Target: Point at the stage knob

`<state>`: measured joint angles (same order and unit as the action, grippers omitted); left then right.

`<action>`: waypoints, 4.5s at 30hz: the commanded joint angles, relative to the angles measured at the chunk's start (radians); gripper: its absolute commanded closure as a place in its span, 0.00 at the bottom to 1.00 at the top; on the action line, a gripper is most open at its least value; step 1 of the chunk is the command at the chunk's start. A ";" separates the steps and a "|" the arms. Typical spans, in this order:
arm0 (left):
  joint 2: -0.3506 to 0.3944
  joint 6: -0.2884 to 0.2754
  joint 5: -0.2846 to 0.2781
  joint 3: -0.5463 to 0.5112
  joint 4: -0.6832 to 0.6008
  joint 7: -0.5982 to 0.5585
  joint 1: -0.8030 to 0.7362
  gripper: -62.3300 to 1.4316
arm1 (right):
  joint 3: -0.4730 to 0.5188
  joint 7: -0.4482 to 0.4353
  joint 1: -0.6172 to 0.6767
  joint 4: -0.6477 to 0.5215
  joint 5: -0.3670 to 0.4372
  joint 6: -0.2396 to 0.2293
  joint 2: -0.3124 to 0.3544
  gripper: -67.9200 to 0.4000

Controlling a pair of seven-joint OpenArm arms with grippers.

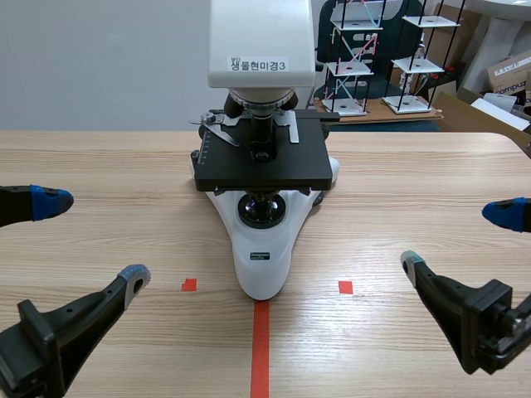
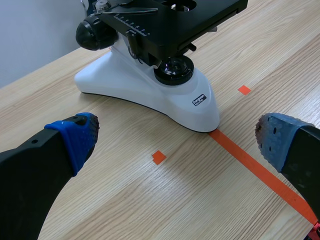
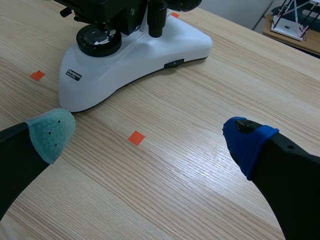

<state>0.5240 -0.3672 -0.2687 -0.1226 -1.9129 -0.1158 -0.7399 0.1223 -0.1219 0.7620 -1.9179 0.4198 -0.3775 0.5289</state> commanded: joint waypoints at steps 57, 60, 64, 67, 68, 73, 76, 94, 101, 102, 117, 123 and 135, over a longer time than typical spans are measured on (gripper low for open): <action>0.003 0.006 -0.011 -0.002 -0.013 -0.018 -0.007 0.00 | 0.000 -0.018 -0.037 0.003 -0.031 0.004 0.008 0.60; 0.003 0.006 -0.011 -0.002 -0.013 -0.017 -0.007 0.00 | 0.000 0.006 -0.065 0.027 -0.031 0.003 0.008 0.89; 0.003 0.006 -0.011 -0.002 -0.013 -0.018 -0.007 0.00 | 0.000 -0.008 -0.114 0.096 -0.031 0.003 -0.003 0.97; 0.003 0.006 -0.011 -0.002 -0.013 -0.019 -0.007 0.00 | -0.005 -0.023 -0.175 0.179 -0.031 -0.005 -0.023 0.97; 0.003 0.006 -0.011 -0.002 -0.013 -0.020 -0.007 0.00 | -0.008 -0.031 -0.199 0.216 -0.031 -0.013 -0.030 0.97; 0.003 0.006 -0.011 -0.002 -0.013 -0.022 -0.007 0.00 | -0.058 -0.136 -0.328 0.424 -0.060 -0.037 -0.047 0.99; 0.003 0.006 -0.011 -0.002 -0.013 -0.022 -0.007 0.00 | -0.100 -0.238 -0.425 0.566 -0.132 -0.073 -0.053 0.99; 0.003 0.006 -0.011 -0.002 -0.013 -0.022 -0.007 0.00 | -0.284 -0.620 -0.901 1.049 -0.475 -0.072 -0.195 0.99; 0.003 0.006 -0.011 -0.002 -0.013 -0.023 -0.007 0.00 | -0.332 -0.629 -0.985 1.079 -0.496 -0.077 -0.228 0.99; 0.003 0.006 -0.011 -0.002 -0.013 -0.022 -0.007 0.00 | -0.339 -0.629 -0.991 1.079 -0.497 -0.083 -0.230 0.99; 0.003 0.006 -0.011 -0.002 -0.013 -0.022 -0.007 0.00 | -0.349 -0.628 -0.997 1.079 -0.515 -0.087 -0.251 0.99; 0.003 0.006 -0.011 -0.002 -0.013 -0.022 -0.007 0.00 | -0.349 -0.624 -0.997 1.079 -0.515 -0.087 -0.252 0.99; 0.003 0.006 -0.011 -0.002 -0.013 -0.022 -0.007 0.00 | -0.349 -0.605 -0.997 1.079 -0.515 -0.087 -0.252 0.99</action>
<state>0.5240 -0.3672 -0.2691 -0.1226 -1.9129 -0.1238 -0.7399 -0.2306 -0.7174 -0.2207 -0.8207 -0.1055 -0.4641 0.2741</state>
